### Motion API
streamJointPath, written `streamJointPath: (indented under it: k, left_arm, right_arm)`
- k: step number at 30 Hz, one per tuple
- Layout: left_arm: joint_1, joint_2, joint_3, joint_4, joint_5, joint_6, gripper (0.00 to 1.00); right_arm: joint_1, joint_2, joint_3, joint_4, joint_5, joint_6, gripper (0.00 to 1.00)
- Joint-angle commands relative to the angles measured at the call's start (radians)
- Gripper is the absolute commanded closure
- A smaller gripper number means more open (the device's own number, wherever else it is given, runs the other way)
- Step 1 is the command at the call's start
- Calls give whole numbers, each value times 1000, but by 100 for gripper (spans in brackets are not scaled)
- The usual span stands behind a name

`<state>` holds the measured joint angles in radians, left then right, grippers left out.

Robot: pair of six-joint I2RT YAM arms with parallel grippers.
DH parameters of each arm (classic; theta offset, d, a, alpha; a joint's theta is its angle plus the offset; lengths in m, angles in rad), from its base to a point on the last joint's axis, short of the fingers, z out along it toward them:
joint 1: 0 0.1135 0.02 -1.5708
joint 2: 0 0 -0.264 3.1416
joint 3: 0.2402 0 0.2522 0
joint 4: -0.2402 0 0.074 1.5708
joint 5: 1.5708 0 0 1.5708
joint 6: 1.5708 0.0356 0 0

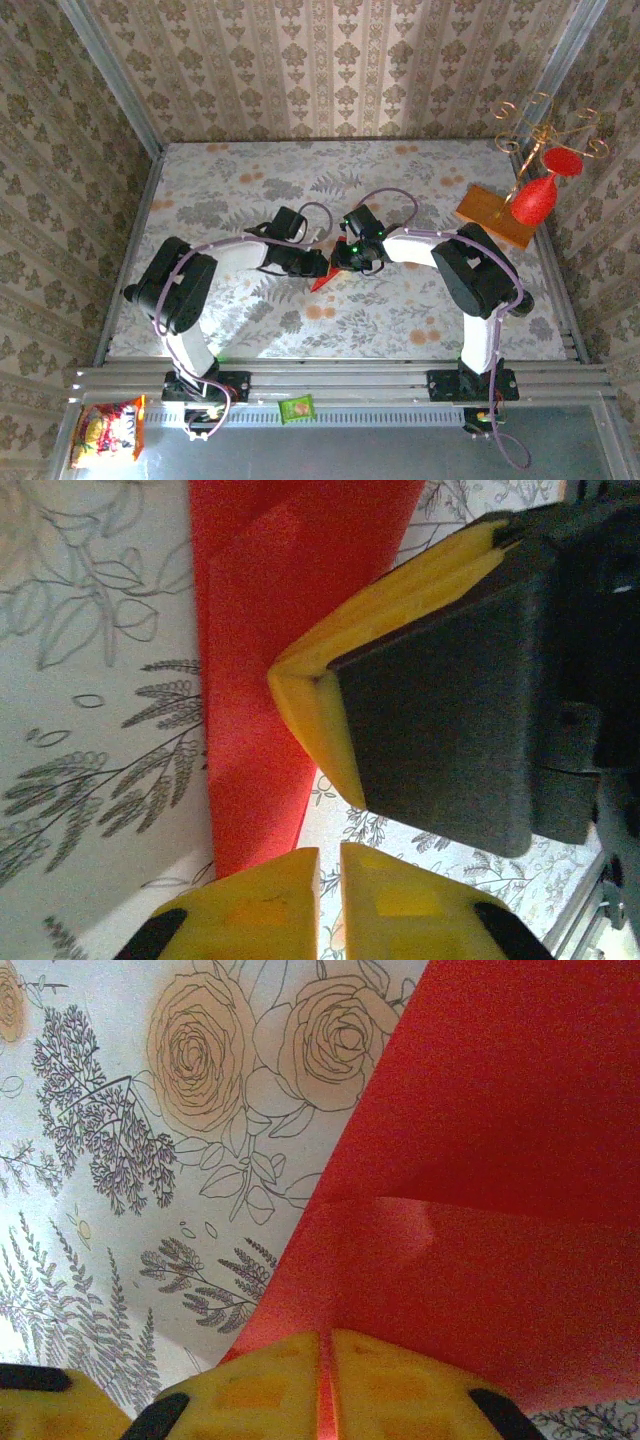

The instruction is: Fold a paper plane with a square sheet of paper (pick it up from the middle)

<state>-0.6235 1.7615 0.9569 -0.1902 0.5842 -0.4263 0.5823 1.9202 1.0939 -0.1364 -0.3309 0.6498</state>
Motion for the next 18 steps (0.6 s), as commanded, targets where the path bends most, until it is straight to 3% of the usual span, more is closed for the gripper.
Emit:
streamJointPath:
  k: [1, 18]
  left_arm:
    - [-2, 31, 25, 27, 23, -13, 89]
    - [-5, 95, 6, 53, 29, -20, 96]
  right_arm:
    - [-1, 38, -11, -54, -28, -8, 88]
    - [-12, 52, -20, -43, -40, 12, 90]
